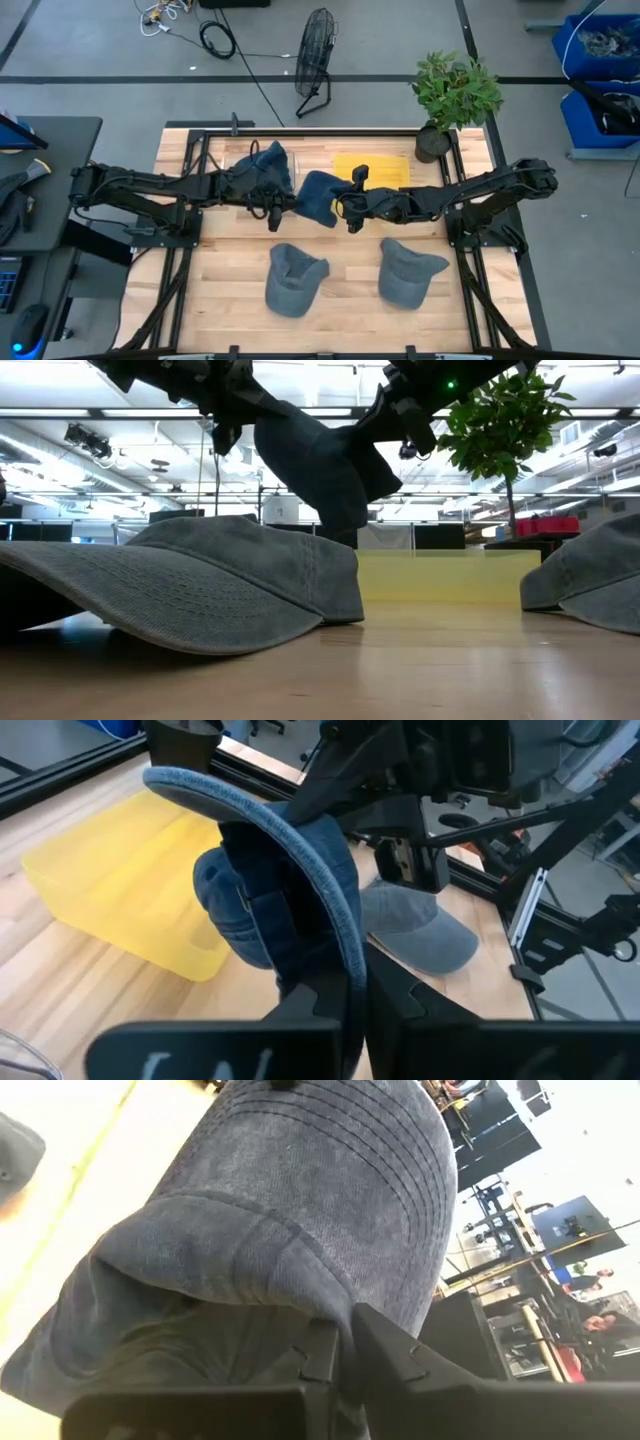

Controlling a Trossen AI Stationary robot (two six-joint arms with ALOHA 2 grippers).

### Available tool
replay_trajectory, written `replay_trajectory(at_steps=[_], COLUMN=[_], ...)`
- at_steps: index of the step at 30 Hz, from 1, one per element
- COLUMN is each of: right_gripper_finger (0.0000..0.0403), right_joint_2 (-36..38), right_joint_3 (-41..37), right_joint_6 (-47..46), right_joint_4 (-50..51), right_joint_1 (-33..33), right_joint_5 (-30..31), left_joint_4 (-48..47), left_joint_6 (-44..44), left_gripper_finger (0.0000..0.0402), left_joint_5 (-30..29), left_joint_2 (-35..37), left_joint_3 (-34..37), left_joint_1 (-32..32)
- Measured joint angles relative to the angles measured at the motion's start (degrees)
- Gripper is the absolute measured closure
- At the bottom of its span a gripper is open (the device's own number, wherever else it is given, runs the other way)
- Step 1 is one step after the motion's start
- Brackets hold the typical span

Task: Pick & Place hat
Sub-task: Put the blue cap into the transparent bin

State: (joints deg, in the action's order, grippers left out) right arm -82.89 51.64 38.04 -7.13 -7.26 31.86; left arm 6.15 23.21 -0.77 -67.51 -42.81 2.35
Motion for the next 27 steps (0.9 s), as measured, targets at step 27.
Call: replay_trajectory(at_steps=[27], right_gripper_finger=[0.0253], right_joint_2=[0.3], right_joint_3=[0.0], right_joint_6=[-3.2], right_joint_4=[0.2], right_joint_1=[-1.9], right_joint_5=[5.2], left_joint_4=[-21.7], left_joint_6=[-2.0], left_gripper_finger=[0.0381], left_joint_5=[-10.2], left_joint_2=[19.7], left_joint_3=[0.0], left_joint_1=[9.0])
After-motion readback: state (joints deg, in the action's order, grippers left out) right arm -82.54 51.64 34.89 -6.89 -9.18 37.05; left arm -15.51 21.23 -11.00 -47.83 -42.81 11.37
